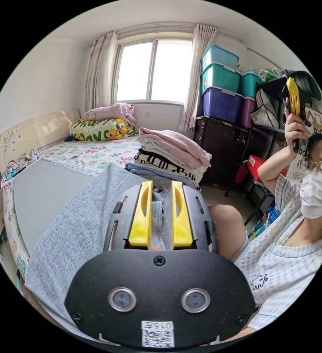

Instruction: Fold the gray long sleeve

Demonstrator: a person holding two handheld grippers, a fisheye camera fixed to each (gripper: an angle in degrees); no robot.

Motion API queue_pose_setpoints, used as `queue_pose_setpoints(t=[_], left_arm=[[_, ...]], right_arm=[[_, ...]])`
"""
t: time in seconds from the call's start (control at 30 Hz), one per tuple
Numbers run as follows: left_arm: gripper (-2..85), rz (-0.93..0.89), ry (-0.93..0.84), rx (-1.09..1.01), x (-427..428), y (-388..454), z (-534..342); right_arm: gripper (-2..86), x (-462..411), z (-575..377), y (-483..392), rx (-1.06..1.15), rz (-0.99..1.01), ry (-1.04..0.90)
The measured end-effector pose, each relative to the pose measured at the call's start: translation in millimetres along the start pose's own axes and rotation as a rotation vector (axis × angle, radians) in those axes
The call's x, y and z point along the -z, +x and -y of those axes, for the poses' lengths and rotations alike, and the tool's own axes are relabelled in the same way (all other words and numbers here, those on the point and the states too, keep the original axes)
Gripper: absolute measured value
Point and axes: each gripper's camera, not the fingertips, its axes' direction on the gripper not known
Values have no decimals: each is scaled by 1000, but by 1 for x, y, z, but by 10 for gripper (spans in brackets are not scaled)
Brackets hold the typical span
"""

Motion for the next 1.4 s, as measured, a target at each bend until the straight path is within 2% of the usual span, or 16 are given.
queue_pose_setpoints(t=[0.2, 0.43, 0.53, 0.67, 0.8, 0.93, 1.03, 1.17, 1.4], left_arm=[[73, 25, -13, -35, 1, 23, 30], [76, 44, -60, -17, 2, 21, 56], [89, 67, -151, -9, -4, 18, 65], [99, 126, -243, -41, -21, 23, 81], [114, 116, -332, -125, -51, 31, 101], [105, 169, -441, -219, -77, 36, 115], [75, 207, -496, -222, -89, 30, 120], [25, 204, -494, -282, -85, 33, 122], [11, 91, -390, -339, -51, 45, 122]], right_arm=[[-6, 53, -7, 2, -31, 112, -27], [-6, 131, -30, 31, 26, 213, 229], [-6, 130, -45, 85, 1, 240, 337], [-6, 62, -38, 204, -157, 301, 358], [-7, -38, -33, 251, -60, 273, 96], [-7, -144, -64, 257, 94, 62, -239], [-2, -202, -87, 263, 176, 64, -447], [51, -265, -121, 266, 222, -47, -696], [86, -324, -163, 286, 355, 4, -933]])
